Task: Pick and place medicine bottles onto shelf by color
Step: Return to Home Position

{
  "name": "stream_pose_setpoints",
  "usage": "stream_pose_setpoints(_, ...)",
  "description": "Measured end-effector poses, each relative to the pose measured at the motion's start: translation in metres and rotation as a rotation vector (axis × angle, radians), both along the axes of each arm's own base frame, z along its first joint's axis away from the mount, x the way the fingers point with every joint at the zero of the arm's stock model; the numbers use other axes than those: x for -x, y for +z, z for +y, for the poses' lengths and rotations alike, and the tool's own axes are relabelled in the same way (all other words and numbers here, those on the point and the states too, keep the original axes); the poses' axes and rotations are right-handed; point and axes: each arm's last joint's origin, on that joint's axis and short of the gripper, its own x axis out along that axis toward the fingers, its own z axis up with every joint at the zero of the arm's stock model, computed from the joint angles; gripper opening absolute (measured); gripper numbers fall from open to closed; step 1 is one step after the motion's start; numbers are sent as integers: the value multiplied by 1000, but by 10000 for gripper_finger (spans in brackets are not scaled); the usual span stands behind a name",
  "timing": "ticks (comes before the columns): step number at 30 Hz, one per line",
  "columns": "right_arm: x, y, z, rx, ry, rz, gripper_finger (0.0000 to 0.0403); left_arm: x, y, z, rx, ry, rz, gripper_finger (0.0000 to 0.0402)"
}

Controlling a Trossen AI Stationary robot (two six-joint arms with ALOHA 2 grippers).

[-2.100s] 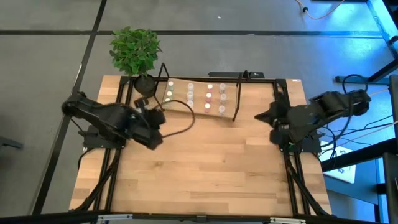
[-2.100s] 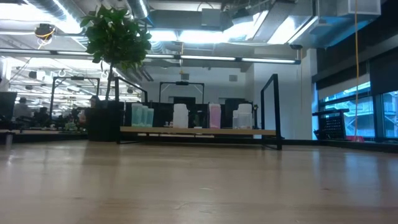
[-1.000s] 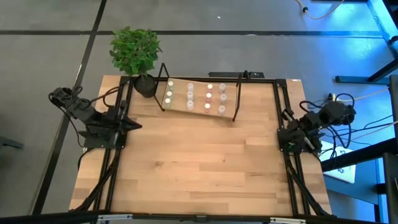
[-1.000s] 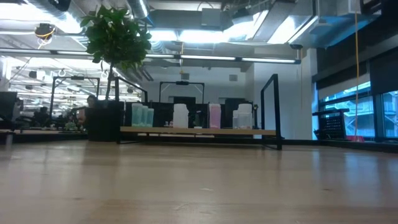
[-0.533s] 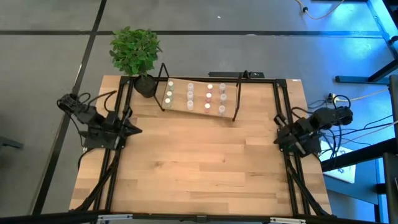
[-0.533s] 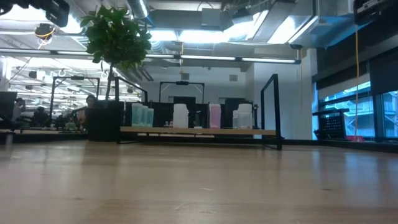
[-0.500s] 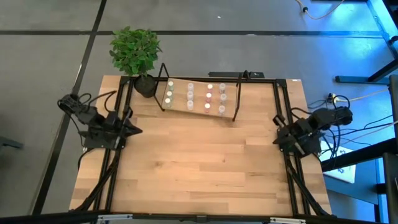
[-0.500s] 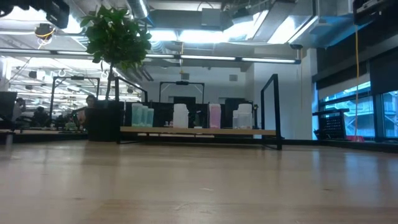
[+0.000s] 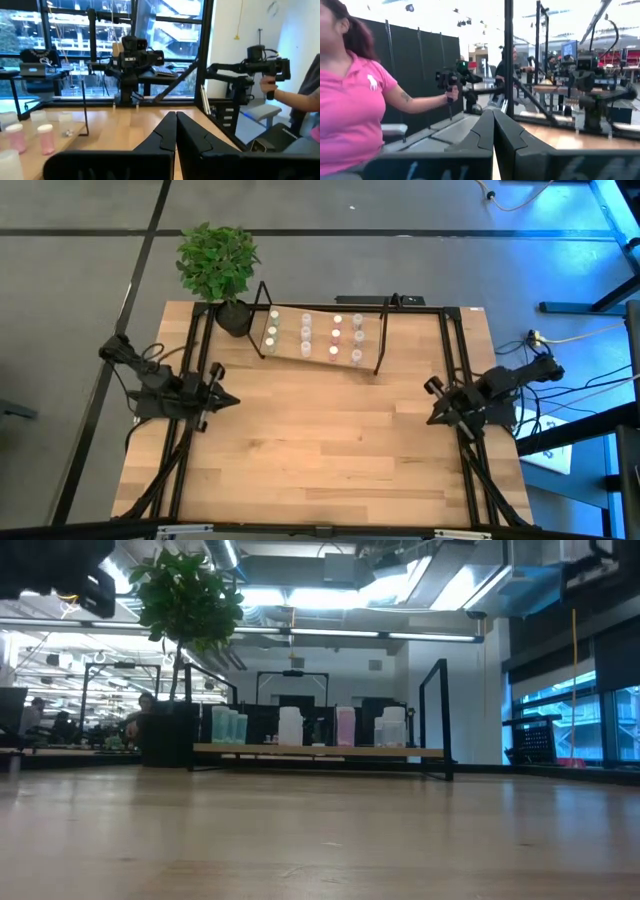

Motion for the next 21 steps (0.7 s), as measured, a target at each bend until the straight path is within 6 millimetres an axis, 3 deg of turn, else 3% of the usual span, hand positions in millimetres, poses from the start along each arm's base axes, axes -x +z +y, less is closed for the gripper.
stream_pose_setpoints(3, -4, -15, 2, -1, 0, -3, 2, -3, -9, -2, 8, 0, -14, 0)
stream_pose_setpoints(8, -5, -17, 2, 49, -12, -13, 2, -7, -25, -4, 2, 0, -1, 1)
stream_pose_setpoints(15, -5, -18, 2, 163, -48, -71, 3, -7, -25, -4, -23, 4, -4, 1)
stream_pose_setpoints(21, -8, -20, -5, 211, -339, -43, 3, -7, -25, -3, -20, 39, -3, 4)
